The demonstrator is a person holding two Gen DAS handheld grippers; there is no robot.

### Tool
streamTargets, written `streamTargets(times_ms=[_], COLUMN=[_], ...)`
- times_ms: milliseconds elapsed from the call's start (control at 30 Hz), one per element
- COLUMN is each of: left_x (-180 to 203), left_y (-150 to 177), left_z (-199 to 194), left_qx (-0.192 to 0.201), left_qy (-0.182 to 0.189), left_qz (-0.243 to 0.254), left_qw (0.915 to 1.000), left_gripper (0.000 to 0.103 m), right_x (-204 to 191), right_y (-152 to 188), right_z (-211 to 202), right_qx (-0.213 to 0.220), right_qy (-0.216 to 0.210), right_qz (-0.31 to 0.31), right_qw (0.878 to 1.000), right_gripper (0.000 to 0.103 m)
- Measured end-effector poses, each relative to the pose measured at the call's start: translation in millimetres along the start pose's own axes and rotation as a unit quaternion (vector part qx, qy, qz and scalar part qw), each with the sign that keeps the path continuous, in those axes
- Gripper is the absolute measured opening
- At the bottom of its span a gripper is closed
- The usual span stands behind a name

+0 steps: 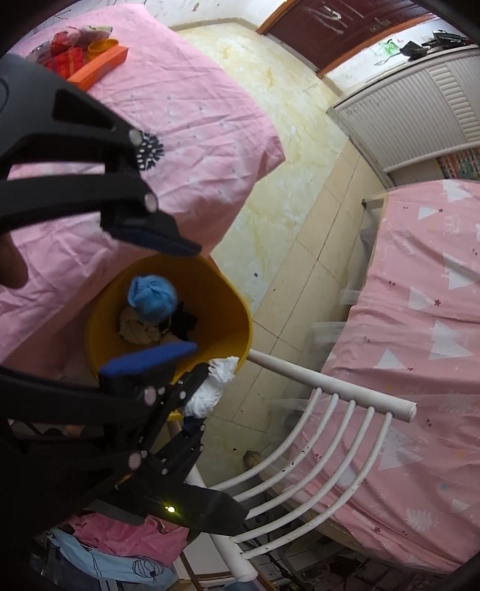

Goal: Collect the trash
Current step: 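Open the left tool over the bin while the right tool opens to drop the paper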

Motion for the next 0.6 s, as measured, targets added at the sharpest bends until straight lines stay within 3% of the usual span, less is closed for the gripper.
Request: streamTargets(times_ms=[133,300,600], left_x=[-3,-13,-41], left_y=[1,7,21], left_z=[-2,-9,-33], left_qx=[0.001,0.003,0.021], left_qy=[0.000,0.002,0.003], left_qz=[-0.003,-0.010,-0.028], left_qw=[1.0000,0.9999,0.9994], left_gripper=[0.048,0.048,0.048], right_x=[-2,-2,-22], right_y=[-1,-1,-5], right_z=[-2,-3,-13], right_qx=[0.000,0.003,0.014], right_qy=[0.001,0.005,0.000], right_qz=[-0.002,0.000,-0.015], right_qw=[1.000,1.000,1.000], right_gripper=[0.033,0.053,0.058])
Point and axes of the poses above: each gripper's, at about its wrist camera, not at the fingertips, and z roughly the way its jaws point, x to its right, y to its underside, the point moved 2 cm from there along z, roughly the way its jaws point, and after that the axes turned 3 degrees about y, right-handed, at the moved point
